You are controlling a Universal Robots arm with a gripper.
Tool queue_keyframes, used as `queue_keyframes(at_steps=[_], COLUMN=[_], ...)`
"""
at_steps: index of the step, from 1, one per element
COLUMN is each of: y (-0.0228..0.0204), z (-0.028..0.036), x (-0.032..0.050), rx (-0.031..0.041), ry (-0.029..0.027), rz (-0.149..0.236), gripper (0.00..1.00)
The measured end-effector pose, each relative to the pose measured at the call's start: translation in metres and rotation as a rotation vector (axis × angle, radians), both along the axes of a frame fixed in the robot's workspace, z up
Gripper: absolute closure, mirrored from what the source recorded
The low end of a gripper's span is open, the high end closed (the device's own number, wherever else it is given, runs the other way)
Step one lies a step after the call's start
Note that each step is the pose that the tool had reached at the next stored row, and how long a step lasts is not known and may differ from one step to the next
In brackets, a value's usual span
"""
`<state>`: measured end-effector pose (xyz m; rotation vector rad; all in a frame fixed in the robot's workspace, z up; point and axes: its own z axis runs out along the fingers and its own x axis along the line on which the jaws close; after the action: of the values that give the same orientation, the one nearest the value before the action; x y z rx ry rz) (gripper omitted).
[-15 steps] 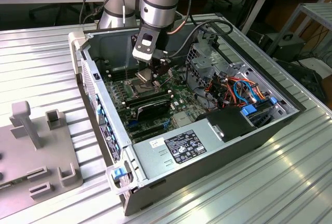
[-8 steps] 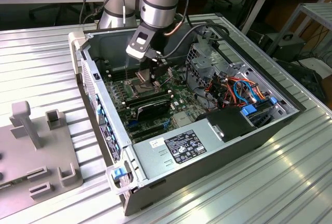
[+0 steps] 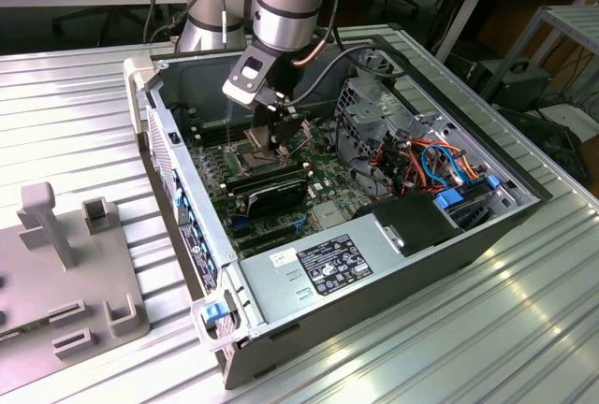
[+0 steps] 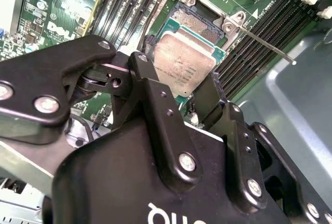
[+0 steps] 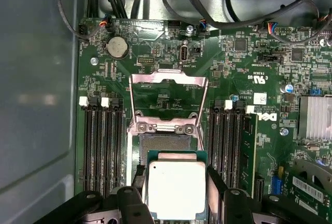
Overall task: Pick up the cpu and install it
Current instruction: 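Place the cpu into insertion slot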
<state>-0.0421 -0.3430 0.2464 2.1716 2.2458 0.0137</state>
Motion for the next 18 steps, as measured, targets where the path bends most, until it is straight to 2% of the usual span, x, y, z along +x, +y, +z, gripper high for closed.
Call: queue_keyframes(at_steps=[7, 8, 12, 18], y=[0.0003, 0.0011, 0.0087, 0.0101], z=[-0.0125, -0.0137, -0.0188, -0.0256], x=[-0.0002, -0.0002, -0.0001, -0.0001], rx=[-0.0004, -0.0006, -0.0005, -0.0004], ry=[-0.0001, -0.0001, -0.0002, -0.0001], rz=[-0.001, -0.001, -0.002, -0.004], gripper=[0.45, 0.45, 0.45, 0.45])
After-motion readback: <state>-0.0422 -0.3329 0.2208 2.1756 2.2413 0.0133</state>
